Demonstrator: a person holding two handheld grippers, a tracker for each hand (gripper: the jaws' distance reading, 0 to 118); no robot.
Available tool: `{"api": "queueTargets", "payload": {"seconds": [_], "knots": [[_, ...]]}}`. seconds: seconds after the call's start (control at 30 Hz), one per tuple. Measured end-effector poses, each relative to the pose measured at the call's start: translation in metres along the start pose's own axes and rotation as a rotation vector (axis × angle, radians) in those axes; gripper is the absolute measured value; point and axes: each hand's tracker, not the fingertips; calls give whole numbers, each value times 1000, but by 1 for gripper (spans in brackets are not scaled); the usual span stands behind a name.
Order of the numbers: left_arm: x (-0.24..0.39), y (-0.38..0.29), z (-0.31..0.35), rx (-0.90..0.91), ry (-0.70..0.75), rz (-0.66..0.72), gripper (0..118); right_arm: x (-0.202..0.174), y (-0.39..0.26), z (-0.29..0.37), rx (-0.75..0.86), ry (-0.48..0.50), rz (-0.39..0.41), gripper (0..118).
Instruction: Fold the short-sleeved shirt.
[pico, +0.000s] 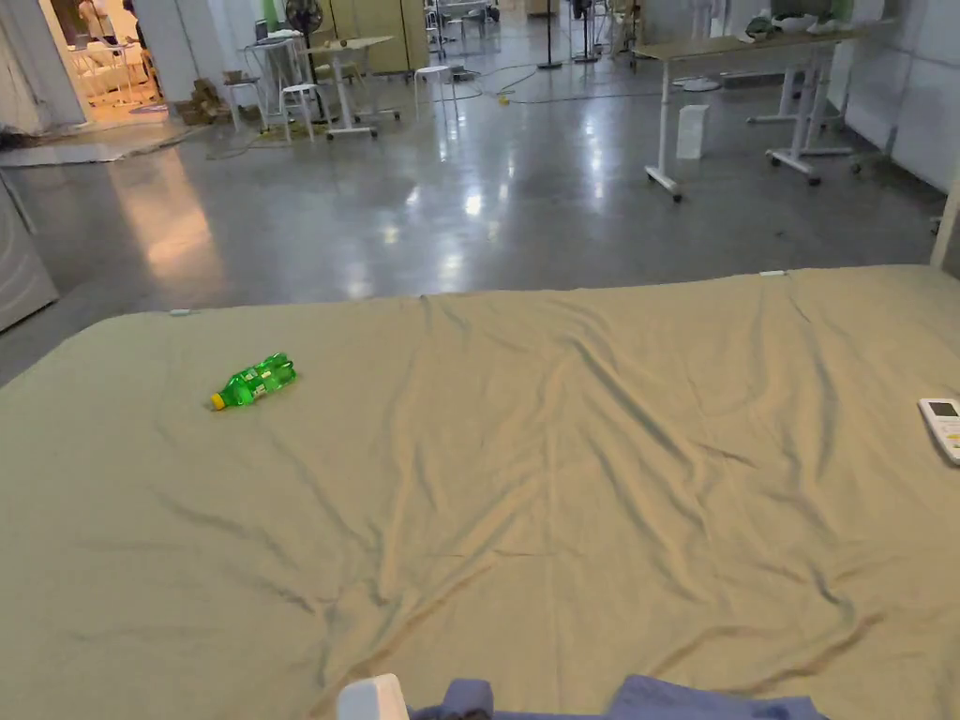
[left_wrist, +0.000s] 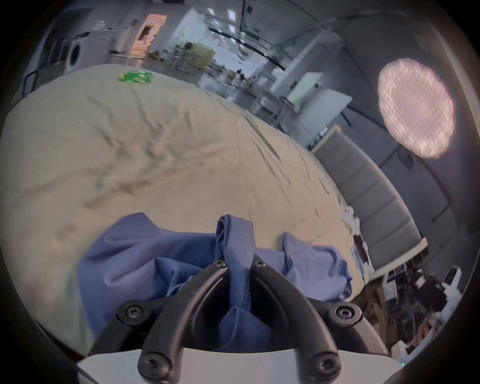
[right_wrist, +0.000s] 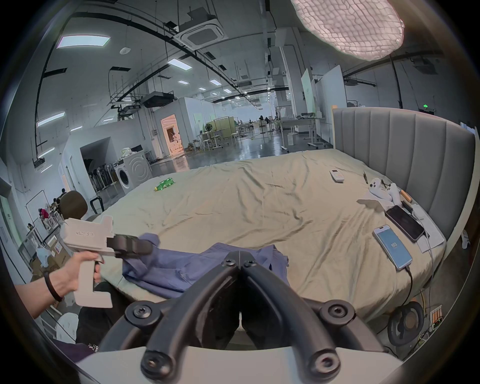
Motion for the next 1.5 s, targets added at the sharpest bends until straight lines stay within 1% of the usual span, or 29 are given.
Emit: {"api": "queueTargets", "payload": {"seconds": [0.1, 0.13, 0.2, 0.23, 0.27, 0.3, 0.4, 0.43, 0.47, 0.5, 0.53, 0.57, 0.6, 0.67, 0.77, 0.83, 0.93, 0.97, 1.0, 1.03, 1.07, 1.1, 1.13, 1.23, 1.3, 1.37, 1.43, 1.47, 1.5], "knots": [[14, -8, -27, -28, 55, -61, 11, 6, -4, 4, -12, -30, -10, 0], [13, -9, -32, -37, 68, -78, 20, 8, -5, 6, -13, -42, -12, 0], [24, -10, -27, -56, 31, -75, 55, 13, -7, 7, -19, -49, -28, 0], [19, -9, -18, -21, -49, -58, 78, 15, -8, 7, -20, -52, -37, 0], [16, -6, -10, 10, -113, -47, 86, 17, -9, 8, -22, -55, -45, 0], [20, -3, 4, 49, -140, -30, 87, 18, -10, 7, -24, -57, -50, 0], [7, 7, 31, 162, -44, 16, 84, 17, -11, 7, -27, -56, -55, 0], [-2, 7, 34, 179, 0, 65, 80, 16, -12, 7, -27, -51, -56, 0], [-9, 5, 34, 178, -1, 134, 76, 17, -13, 6, -28, -42, -58, 0], [-16, 2, 29, 159, -33, 185, 76, 17, -14, 5, -29, -38, -60, 0], [-20, -4, 21, 123, -80, 232, 54, 16, -15, 5, -32, -35, -64, 0], [-17, -11, 12, 81, -92, 251, 23, 15, -15, 4, -37, -28, -66, 0], [-14, -18, 4, 54, -84, 241, 7, 13, -15, 4, -39, -26, -61, 0], [-3, -31, -22, -51, -118, 191, 7, 10, -15, 6, -42, -29, -46, 0], [13, -51, -59, -179, -97, 140, 6, 7, -15, 10, -46, -27, -32, 0], [22, -50, -63, -126, -72, 89, 5, 6, -14, 11, -48, -34, -24, 0], [20, -40, -53, -138, -84, 98, 7, 7, -15, 12, -46, -39, -32, 0], [44, -24, -35, -122, -101, 81, 18, 8, -16, 11, -47, -37, -39, 0], [43, -15, -23, -81, -115, 61, 38, 9, -16, 11, -49, -37, -42, 0], [39, -6, -10, -20, -129, 70, 69, 9, -16, 11, -49, -38, -43, 0], [32, 5, 1, 25, -151, 87, 90, 9, -16, 10, -48, -39, -44, 0], [-13, -2, 7, 55, -162, 113, 103, 10, -16, 10, -48, -36, -49, 0], [-30, 5, 17, 85, -153, 151, 107, 11, -17, 9, -50, -31, -55, 0], [-77, 17, 43, 142, -104, 250, 107, 12, -19, 5, -57, -21, -69, 0], [-109, 16, 43, 123, -69, 334, 106, 13, -21, 1, -61, -13, -81, 0], [-143, 1, 31, 37, -174, 482, 96, 10, -22, -3, -63, -4, -88, 0], [-159, -19, 20, 24, -169, 607, 75, 7, -22, -5, -71, 12, -84, 0], [-162, -29, 16, 41, -194, 637, 75, 4, -21, -5, -73, 16, -70, 0], [-123, -29, 23, 54, -244, 657, 70, 2, -21, -4, -75, 19, -56, 0]]}}
